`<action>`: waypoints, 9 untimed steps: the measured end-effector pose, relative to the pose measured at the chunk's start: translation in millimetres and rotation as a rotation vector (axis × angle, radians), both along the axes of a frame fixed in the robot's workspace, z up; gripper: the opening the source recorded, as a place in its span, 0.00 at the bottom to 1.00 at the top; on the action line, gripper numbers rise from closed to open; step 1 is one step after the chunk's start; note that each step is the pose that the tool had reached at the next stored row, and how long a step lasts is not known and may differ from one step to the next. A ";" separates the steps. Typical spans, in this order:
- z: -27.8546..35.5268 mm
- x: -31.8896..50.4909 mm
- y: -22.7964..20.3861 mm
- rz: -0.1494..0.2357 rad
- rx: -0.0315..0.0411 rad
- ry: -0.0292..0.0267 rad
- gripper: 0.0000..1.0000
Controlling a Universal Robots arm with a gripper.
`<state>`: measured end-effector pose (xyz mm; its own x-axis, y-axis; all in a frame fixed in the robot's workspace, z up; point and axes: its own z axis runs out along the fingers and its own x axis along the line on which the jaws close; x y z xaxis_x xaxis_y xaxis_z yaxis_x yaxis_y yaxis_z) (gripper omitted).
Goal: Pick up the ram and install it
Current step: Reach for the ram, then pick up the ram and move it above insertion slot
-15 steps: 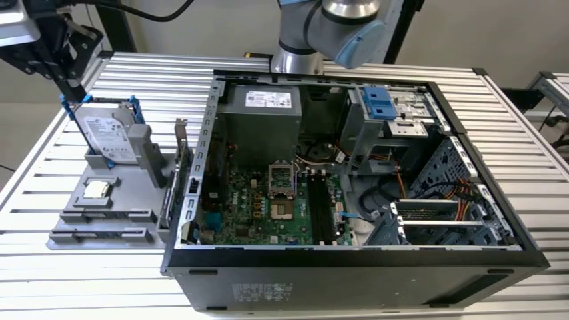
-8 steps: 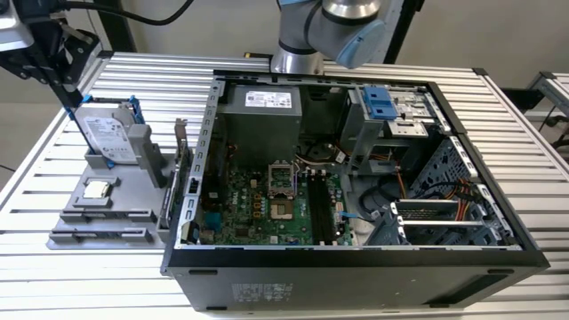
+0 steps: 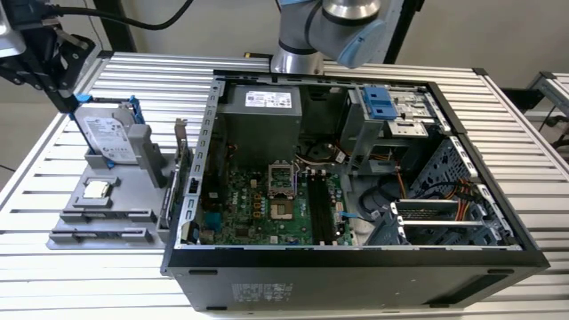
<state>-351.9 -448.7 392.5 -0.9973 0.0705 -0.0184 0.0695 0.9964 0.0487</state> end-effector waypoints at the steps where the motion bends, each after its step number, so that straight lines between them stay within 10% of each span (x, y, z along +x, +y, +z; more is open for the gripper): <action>1: 0.0 -0.1 -1.3 0.000 0.0000 0.0000 0.00; 9: -0.1 -0.7 -12.2 0.000 0.0001 0.0000 0.00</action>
